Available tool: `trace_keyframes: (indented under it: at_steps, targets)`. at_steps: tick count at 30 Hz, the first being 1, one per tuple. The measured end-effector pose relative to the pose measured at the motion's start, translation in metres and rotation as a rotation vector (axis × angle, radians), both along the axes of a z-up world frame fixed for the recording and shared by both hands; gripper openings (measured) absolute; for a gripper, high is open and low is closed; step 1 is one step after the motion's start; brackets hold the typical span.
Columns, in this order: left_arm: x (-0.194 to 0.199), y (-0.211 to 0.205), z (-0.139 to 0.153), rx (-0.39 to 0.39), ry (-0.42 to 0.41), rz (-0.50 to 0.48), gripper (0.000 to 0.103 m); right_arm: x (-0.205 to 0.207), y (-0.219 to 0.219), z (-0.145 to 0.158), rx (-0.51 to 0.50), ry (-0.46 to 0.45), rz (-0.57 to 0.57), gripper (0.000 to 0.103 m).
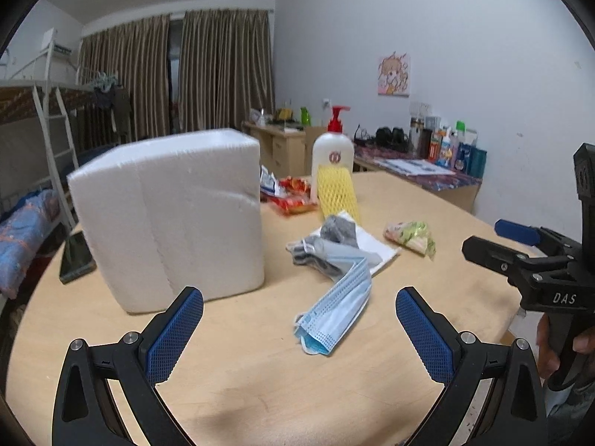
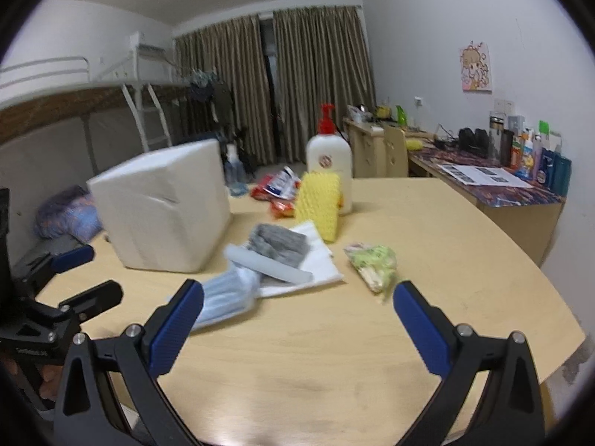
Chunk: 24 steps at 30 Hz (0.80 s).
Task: Organize soft objects
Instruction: 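Grasp the blue face mask with the left gripper while the right gripper grasps the green snack bag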
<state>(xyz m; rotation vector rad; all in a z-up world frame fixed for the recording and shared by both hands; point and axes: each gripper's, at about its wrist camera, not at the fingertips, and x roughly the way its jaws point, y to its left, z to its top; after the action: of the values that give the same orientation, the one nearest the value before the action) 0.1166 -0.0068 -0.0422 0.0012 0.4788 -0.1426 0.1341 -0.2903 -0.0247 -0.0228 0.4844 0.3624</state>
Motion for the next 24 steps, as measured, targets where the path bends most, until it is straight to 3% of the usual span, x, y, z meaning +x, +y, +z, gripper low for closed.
trace_keyframes:
  at_steps: [11, 24]
  targets:
    - [0.04, -0.01, -0.022, 0.006, 0.093, -0.003, 0.103, 0.04, -0.01, -0.013, -0.099, 0.076, -0.192, 0.103]
    - [0.072, -0.014, -0.04, -0.024, 0.203, -0.047, 0.103, 0.075, -0.023, -0.024, -0.114, 0.15, -0.219, 0.103]
